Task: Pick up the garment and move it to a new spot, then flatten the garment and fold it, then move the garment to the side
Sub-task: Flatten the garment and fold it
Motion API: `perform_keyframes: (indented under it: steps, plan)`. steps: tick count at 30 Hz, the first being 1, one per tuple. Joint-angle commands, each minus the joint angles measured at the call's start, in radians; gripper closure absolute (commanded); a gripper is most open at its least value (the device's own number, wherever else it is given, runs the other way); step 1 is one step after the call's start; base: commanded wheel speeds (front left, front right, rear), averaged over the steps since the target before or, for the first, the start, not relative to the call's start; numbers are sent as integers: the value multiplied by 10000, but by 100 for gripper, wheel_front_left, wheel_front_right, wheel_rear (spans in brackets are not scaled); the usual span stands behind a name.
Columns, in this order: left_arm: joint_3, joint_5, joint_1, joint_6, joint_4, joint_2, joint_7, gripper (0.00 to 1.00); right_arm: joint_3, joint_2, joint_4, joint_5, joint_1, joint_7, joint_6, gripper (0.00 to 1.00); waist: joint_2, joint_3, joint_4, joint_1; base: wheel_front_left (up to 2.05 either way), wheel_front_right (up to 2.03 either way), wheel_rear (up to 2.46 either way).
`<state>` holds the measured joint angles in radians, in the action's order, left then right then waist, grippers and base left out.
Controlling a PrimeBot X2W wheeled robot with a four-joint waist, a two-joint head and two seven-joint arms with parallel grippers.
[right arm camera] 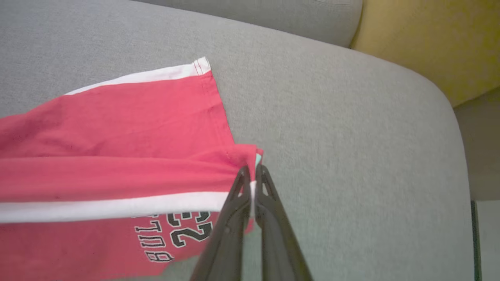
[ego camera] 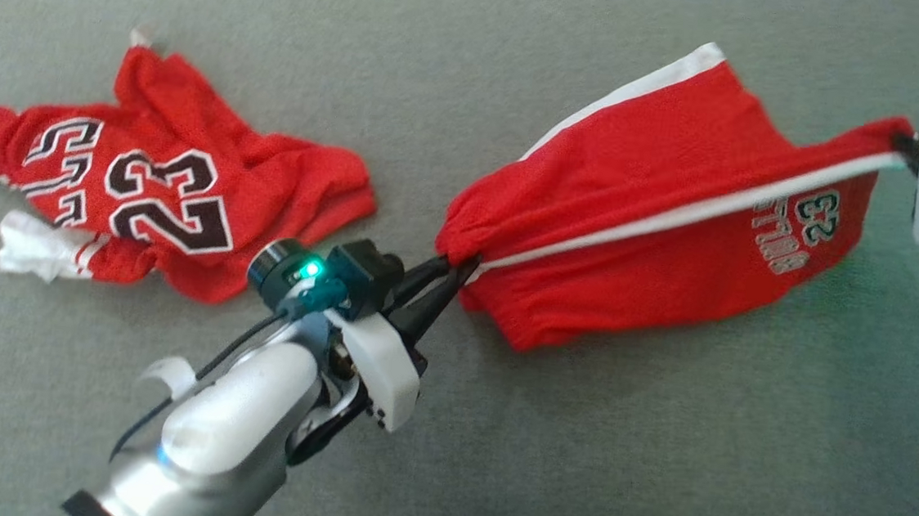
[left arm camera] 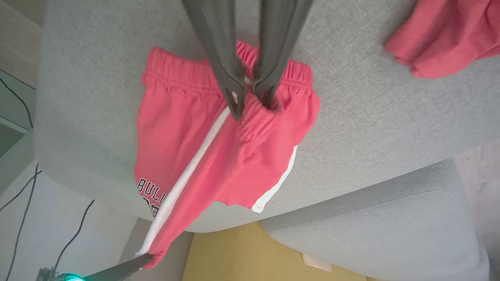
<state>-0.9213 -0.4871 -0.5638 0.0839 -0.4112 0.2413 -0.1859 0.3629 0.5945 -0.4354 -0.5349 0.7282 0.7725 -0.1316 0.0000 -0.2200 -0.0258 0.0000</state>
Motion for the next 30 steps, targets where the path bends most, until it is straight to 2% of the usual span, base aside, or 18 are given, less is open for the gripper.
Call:
perform_keyframes:
  steps: [1,11,26,27,28,29,30]
  plan:
    - [434,27,-597,36,123,98,-94,100,27,147,94,112,509,-156,9,100,0,-438,-411,0,0,0,0]
    - [399,55,-1990,238,-777,-645,-394,100,614,69,-1648,507,2390,-949,9,100,0,-1332,-1132,0,0,0,0]
    - [29,83,-2714,398,-1753,-1102,-666,100,1684,-74,-3084,555,3605,-1766,9,100,0,-2106,-1639,0,0,0,0]
    - [10,80,-2744,404,-1799,-1127,-679,66,1748,-72,-3162,597,3674,-1895,9,67,0,-2132,-1653,0,0,0,0]
    - [1,84,-2778,408,-1842,-1148,-691,21,1770,-86,-3260,614,3740,-2047,9,0,0,-2157,-1660,0,0,0,0]
    - [1,95,-2814,411,-1885,-1164,-702,0,1782,-122,-3363,608,3802,-2207,9,0,0,-2177,-1660,0,0,0,0]
    - [6,107,-2843,413,-1929,-1175,-712,0,1815,-172,-3452,582,3852,-2358,9,0,0,-2188,-1651,0,0,0,0]
